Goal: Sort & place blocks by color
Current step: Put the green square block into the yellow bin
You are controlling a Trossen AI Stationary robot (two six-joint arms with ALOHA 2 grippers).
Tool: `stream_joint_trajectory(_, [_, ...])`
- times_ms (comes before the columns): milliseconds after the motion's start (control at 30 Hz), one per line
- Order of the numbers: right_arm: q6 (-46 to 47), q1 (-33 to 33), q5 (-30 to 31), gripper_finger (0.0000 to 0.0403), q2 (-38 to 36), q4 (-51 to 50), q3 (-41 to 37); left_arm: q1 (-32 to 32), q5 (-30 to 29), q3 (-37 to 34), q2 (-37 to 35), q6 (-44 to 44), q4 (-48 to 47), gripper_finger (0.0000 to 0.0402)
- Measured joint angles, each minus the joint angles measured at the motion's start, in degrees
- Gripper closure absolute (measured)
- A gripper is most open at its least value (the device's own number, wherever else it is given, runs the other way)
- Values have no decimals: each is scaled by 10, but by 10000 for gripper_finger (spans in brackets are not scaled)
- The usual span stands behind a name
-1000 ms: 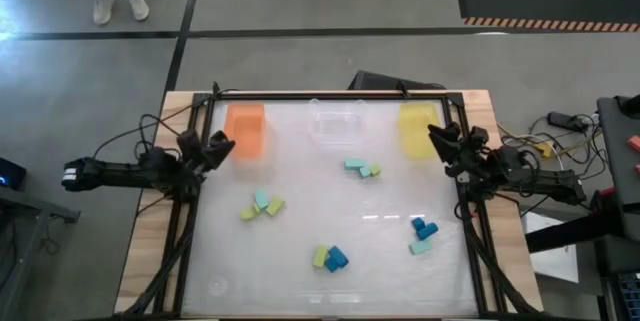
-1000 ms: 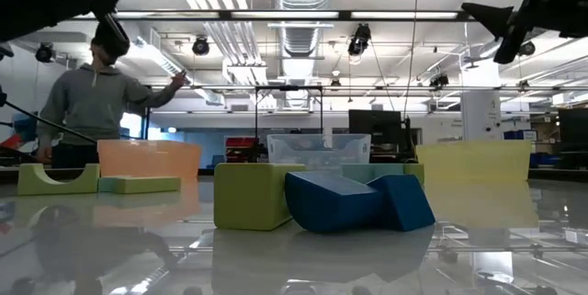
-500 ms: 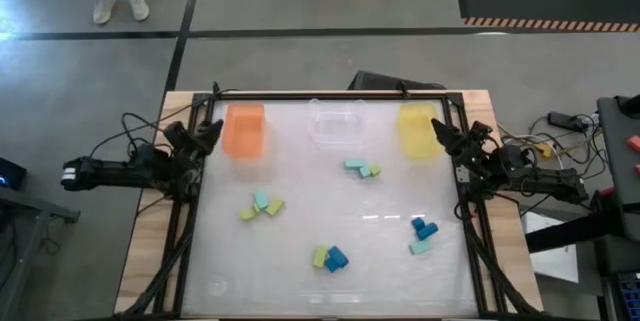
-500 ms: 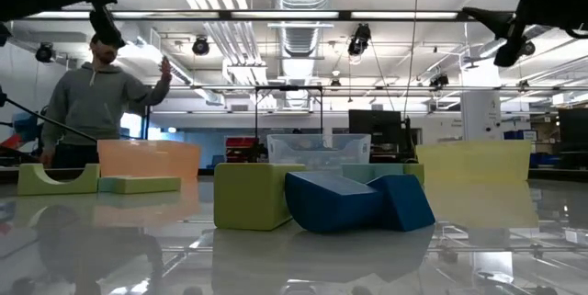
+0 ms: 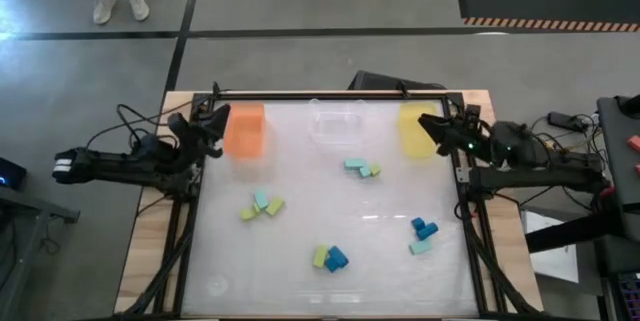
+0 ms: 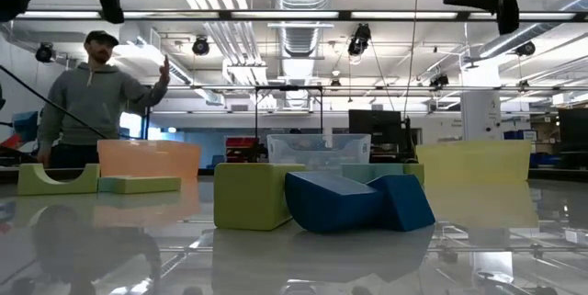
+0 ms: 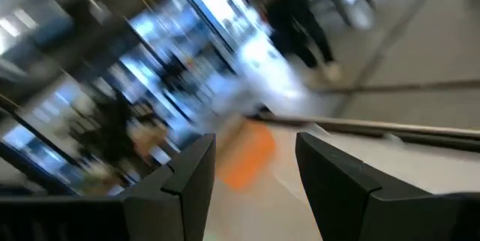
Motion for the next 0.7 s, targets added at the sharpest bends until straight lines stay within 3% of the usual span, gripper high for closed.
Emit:
stream_joint_trajectory(333, [-104, -11, -14, 227, 182, -289, 219, 0, -55, 2, 27, 8, 2, 402])
stream_joint_trajectory(467, [-172, -39, -83, 227, 245, -324, 270, 0, -64, 2, 25, 8, 5, 402])
stream_joint_trajectory(700, [-306, -107, -254, 227, 338, -322, 300, 0, -65, 2, 19, 8, 4, 402])
